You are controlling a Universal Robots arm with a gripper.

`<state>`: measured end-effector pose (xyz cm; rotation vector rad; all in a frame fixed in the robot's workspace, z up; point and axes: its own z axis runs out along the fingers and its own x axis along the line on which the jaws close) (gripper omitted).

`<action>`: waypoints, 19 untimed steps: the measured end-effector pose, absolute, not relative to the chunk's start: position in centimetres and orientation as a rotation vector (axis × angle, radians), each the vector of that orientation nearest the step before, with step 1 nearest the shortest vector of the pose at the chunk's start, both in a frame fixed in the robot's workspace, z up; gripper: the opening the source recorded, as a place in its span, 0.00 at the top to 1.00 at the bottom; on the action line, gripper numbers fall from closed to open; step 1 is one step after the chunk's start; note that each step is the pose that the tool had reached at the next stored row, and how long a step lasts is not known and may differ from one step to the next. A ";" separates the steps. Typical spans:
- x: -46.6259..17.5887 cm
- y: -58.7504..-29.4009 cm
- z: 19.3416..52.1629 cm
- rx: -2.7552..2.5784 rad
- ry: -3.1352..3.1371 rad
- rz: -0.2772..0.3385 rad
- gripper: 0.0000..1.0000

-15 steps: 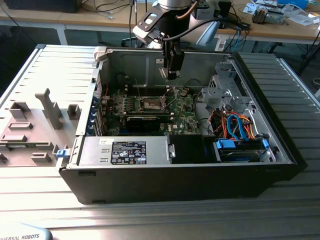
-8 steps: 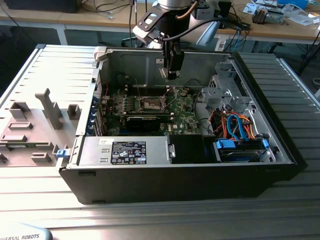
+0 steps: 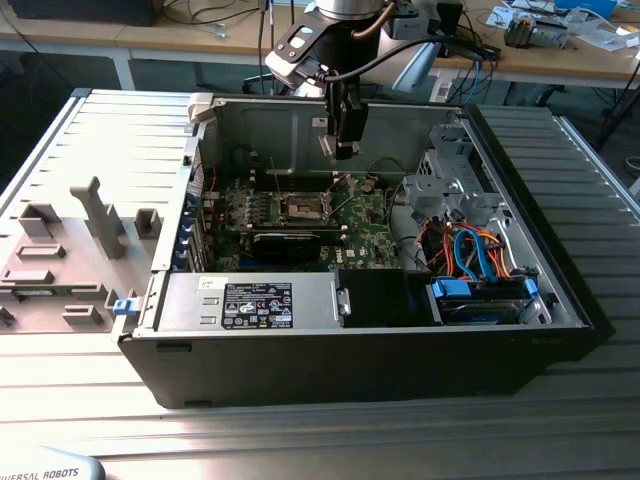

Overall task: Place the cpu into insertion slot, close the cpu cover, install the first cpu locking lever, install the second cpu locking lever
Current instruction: 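Place the cpu into insertion slot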

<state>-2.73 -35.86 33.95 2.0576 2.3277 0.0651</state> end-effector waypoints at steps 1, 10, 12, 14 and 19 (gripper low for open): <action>-2.7 -35.9 33.9 2.058 2.327 0.065 0.46; -2.7 -35.9 33.9 2.063 2.323 0.065 0.46; -2.7 -35.9 33.9 2.065 2.321 0.065 0.46; -2.7 -35.9 33.9 2.066 2.320 0.065 0.46; -2.7 -35.9 33.9 2.070 2.316 0.065 0.46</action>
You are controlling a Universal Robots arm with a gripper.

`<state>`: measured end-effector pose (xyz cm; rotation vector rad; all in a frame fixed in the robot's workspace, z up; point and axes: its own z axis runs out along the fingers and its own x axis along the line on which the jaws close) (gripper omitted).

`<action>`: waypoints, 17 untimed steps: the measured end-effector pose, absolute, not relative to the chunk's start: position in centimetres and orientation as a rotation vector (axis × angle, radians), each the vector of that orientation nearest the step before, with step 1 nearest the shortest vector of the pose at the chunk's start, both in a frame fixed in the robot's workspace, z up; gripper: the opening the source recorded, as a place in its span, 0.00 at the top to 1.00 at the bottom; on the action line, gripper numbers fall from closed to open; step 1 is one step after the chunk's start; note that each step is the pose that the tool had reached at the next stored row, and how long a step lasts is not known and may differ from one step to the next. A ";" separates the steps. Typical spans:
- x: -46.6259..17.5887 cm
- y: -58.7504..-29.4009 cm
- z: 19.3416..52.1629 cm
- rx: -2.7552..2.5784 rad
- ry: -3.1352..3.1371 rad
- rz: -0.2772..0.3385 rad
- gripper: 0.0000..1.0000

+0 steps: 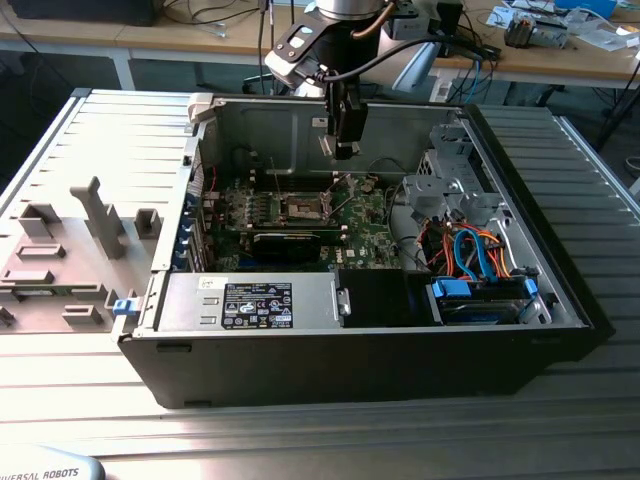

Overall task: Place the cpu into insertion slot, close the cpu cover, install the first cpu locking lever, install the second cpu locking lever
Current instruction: 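Place the cpu into insertion slot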

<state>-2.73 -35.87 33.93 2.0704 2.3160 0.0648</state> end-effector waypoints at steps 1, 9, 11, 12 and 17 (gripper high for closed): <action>-2.7 -35.9 33.9 2.071 2.315 0.065 0.46; -2.7 -35.9 33.9 2.077 2.310 0.065 0.46; -2.7 -35.9 33.9 2.080 2.307 0.065 0.46; -2.7 -35.9 33.9 2.083 2.304 0.064 0.46; -2.7 -35.9 33.9 2.085 2.303 0.064 0.46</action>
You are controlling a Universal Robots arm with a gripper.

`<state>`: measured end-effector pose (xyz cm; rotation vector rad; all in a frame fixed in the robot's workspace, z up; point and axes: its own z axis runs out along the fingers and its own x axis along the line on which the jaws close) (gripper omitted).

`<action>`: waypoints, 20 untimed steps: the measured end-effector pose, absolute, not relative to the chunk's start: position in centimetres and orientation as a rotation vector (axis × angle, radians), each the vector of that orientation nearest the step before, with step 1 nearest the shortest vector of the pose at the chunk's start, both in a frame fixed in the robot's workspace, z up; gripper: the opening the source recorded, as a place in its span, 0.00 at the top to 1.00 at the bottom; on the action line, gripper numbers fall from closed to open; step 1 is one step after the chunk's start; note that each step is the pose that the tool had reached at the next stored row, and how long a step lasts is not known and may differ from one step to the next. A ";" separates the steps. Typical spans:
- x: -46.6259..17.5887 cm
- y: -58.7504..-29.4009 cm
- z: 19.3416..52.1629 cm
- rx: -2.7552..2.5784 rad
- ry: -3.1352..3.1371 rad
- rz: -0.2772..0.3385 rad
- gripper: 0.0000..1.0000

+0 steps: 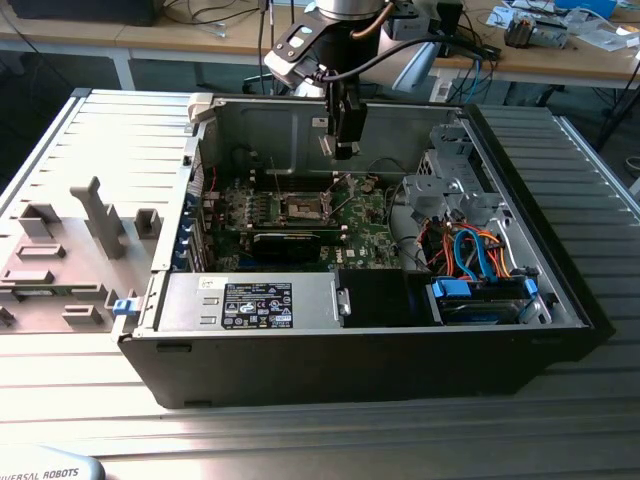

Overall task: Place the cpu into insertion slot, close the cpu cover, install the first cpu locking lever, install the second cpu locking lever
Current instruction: 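Place the cpu into insertion slot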

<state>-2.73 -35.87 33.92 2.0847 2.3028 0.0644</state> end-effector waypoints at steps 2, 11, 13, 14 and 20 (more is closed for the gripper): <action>-2.7 -35.9 33.9 2.085 2.302 0.064 0.46; -2.7 -35.9 33.9 2.094 2.294 0.064 0.46; -2.7 -35.9 33.9 2.099 2.289 0.064 0.46; -2.7 -35.9 33.9 2.099 2.289 0.064 0.46; -2.7 -35.9 33.9 2.114 2.275 0.064 0.46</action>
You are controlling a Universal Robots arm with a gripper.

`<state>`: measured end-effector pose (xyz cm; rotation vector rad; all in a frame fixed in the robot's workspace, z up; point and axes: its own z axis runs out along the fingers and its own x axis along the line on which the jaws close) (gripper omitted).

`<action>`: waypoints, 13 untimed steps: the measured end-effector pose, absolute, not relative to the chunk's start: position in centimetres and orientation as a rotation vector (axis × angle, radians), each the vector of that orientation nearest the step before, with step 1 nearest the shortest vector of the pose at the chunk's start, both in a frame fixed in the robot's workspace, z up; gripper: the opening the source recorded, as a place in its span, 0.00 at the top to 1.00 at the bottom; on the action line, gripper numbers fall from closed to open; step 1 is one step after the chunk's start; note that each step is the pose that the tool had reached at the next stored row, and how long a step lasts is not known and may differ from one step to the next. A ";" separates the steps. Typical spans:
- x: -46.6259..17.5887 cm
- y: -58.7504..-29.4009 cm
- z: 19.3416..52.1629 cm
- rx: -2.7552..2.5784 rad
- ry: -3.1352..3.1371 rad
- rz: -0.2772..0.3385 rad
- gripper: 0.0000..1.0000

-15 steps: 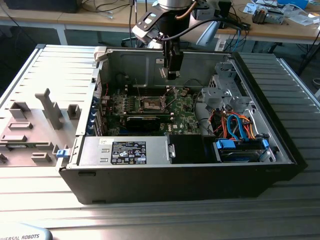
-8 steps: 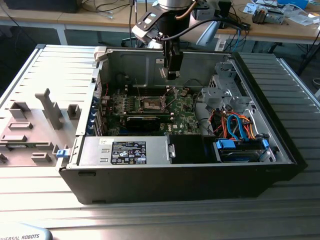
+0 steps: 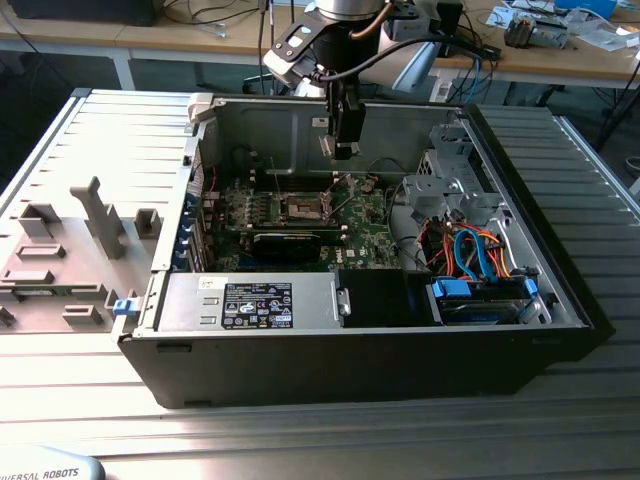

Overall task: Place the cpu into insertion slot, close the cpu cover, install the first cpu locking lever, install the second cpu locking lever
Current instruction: 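Place the cpu into insertion slot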

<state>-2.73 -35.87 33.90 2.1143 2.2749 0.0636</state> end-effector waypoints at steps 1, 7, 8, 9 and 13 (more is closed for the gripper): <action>-2.7 -35.9 33.9 2.115 2.274 0.064 0.46; -2.7 -35.9 33.9 2.117 2.272 0.064 0.46; -2.7 -35.9 33.9 2.118 2.272 0.064 0.46; -2.7 -35.9 33.9 2.118 2.271 0.064 0.46; -2.7 -35.9 33.9 2.120 2.270 0.064 0.46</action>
